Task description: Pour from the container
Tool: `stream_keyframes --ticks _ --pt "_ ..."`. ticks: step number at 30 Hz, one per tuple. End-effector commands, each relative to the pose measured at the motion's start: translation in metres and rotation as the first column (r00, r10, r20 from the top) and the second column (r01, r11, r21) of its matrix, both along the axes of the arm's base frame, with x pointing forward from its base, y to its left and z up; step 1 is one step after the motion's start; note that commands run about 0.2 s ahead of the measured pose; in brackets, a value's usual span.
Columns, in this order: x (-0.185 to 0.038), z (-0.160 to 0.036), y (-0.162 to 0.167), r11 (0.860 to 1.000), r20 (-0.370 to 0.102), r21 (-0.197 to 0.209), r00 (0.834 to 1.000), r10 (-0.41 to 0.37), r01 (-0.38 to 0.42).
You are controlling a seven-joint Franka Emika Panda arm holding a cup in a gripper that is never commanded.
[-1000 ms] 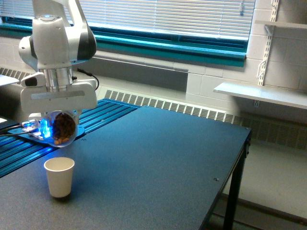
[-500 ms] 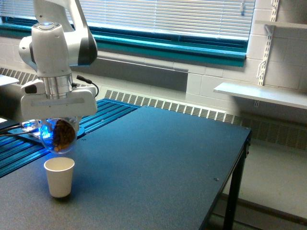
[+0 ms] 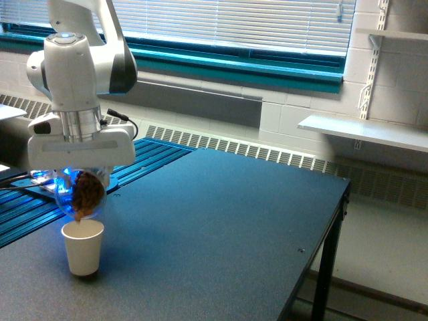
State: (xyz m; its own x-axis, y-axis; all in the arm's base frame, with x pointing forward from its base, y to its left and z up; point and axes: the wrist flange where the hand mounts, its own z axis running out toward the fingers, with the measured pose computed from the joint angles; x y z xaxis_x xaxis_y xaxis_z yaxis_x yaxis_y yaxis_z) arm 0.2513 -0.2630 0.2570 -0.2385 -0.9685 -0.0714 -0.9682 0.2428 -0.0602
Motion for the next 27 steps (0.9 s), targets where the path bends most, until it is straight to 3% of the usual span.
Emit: stream_keyframes --ticks 1,19,21,24,25,27 --pt "0.001 -0.010 0.007 1.000 -0.014 0.012 1.000 0.017 -0.017" --pt "0.008 -0.016 0.015 0.999 -0.028 0.026 0.999 0.043 -0.042" --pt "-0.010 -0.037 0.033 0.998 -0.037 0.025 0.998 0.050 -0.049" --pt "-0.013 -0.044 0.043 0.999 -0.033 0.018 0.998 0.050 -0.049" --pt "-0.012 -0.044 0.042 0.999 -0.027 0.017 0.999 0.046 -0.045" --pt "0.001 -0.024 0.018 0.999 -0.031 0.029 0.998 0.047 -0.046"
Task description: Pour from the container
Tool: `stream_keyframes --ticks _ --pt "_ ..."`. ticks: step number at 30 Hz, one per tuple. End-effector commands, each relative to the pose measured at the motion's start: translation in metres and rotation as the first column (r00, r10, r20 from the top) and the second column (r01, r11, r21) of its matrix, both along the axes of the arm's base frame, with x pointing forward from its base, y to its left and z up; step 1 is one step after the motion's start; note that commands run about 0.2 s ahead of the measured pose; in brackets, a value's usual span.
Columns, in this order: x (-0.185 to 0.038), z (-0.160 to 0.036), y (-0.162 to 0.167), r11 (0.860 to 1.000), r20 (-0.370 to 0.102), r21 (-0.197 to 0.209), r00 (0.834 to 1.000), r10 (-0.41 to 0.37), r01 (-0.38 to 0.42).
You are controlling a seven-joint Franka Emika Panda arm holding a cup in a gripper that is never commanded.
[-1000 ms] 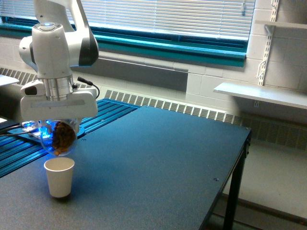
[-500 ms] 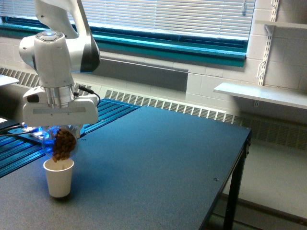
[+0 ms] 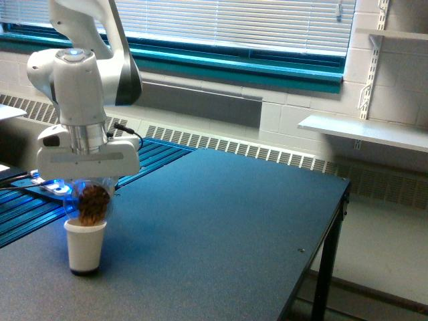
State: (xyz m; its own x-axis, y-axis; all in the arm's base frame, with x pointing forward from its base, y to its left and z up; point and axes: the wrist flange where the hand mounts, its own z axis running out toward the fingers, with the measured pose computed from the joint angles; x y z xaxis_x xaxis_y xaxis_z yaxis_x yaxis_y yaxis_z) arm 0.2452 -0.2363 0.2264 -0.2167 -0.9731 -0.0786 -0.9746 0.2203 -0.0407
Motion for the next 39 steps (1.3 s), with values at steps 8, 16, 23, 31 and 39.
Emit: stream_keyframes --ticks 8,16,23,31,39 --pt "0.012 0.020 -0.022 1.000 -0.016 0.014 1.000 0.013 -0.013" --pt "0.014 0.018 -0.018 1.000 -0.009 0.013 1.000 0.010 -0.010" --pt "0.007 0.008 -0.010 1.000 -0.017 0.014 1.000 0.016 -0.016" --pt "0.015 0.017 -0.019 1.000 -0.022 0.019 1.000 0.017 -0.017" --pt "0.021 0.019 -0.017 1.000 -0.015 0.011 1.000 0.022 -0.022"
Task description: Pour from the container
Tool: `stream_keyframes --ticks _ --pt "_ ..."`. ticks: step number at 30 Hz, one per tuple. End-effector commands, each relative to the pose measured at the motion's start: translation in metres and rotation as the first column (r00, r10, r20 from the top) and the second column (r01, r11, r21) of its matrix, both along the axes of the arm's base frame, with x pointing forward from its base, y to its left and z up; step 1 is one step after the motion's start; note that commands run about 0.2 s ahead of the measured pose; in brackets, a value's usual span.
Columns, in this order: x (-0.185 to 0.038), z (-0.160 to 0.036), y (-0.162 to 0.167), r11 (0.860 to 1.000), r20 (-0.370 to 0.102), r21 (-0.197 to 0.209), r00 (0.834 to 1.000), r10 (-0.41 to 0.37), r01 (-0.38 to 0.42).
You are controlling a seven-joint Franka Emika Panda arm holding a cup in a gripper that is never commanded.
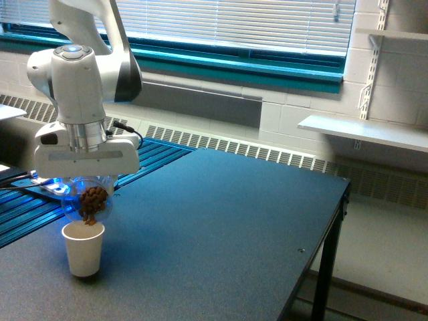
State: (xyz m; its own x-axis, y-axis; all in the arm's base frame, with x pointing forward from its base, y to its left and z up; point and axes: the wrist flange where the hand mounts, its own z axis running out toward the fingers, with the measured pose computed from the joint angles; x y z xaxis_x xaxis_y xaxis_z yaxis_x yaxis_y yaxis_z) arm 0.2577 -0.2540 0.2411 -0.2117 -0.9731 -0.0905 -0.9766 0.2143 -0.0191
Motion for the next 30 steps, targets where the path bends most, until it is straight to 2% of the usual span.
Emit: stream_keyframes --ticks 1,8,10,15,18,22,29,30 --pt "0.009 0.005 -0.001 1.000 0.004 -0.004 1.000 0.016 -0.016" --pt "0.011 0.008 -0.004 1.000 -0.008 0.004 1.000 0.023 -0.023" --pt "0.001 -0.001 0.002 1.000 -0.007 0.001 1.000 0.028 -0.028" --pt "0.008 0.004 0.002 0.999 -0.022 0.003 0.999 0.038 -0.038" --pt "0.002 -0.003 0.007 1.000 -0.020 0.002 0.999 0.031 -0.031" --pt "0.006 0.008 -0.006 1.000 -0.023 0.002 0.999 0.027 -0.027" --pt "0.005 0.011 -0.010 1.000 -0.029 -0.004 0.999 0.026 -0.026" --pt "-0.004 0.004 -0.009 1.000 -0.028 -0.007 0.999 0.030 -0.030"
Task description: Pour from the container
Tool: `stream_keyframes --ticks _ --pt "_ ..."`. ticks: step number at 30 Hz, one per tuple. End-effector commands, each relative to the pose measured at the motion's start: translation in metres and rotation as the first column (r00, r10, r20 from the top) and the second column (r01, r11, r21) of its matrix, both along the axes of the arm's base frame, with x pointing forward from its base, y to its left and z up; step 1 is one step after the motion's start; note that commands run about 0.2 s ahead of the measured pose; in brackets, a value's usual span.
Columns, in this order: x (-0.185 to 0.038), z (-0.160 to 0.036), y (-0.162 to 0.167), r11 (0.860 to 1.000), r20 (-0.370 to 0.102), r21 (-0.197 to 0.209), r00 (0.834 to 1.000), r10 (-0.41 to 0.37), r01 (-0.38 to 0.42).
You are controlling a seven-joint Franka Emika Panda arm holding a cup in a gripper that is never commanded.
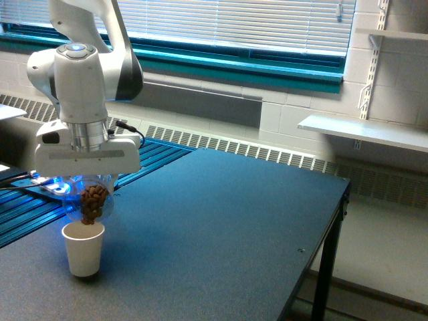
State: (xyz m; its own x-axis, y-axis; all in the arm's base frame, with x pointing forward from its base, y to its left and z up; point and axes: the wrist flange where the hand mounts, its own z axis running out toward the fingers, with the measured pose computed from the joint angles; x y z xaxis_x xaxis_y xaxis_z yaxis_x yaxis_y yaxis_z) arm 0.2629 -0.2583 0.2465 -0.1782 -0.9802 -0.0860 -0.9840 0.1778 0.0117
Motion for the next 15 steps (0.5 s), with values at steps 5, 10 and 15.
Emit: stream_keyframes --ticks 5,10,15 --pt "-0.006 0.002 -0.005 1.000 -0.010 -0.007 1.000 -0.008 0.008" --pt "-0.005 0.005 -0.007 1.000 -0.008 -0.009 1.000 -0.011 0.011" --pt "0.001 0.011 -0.010 1.000 0.000 -0.006 1.000 -0.013 0.013"
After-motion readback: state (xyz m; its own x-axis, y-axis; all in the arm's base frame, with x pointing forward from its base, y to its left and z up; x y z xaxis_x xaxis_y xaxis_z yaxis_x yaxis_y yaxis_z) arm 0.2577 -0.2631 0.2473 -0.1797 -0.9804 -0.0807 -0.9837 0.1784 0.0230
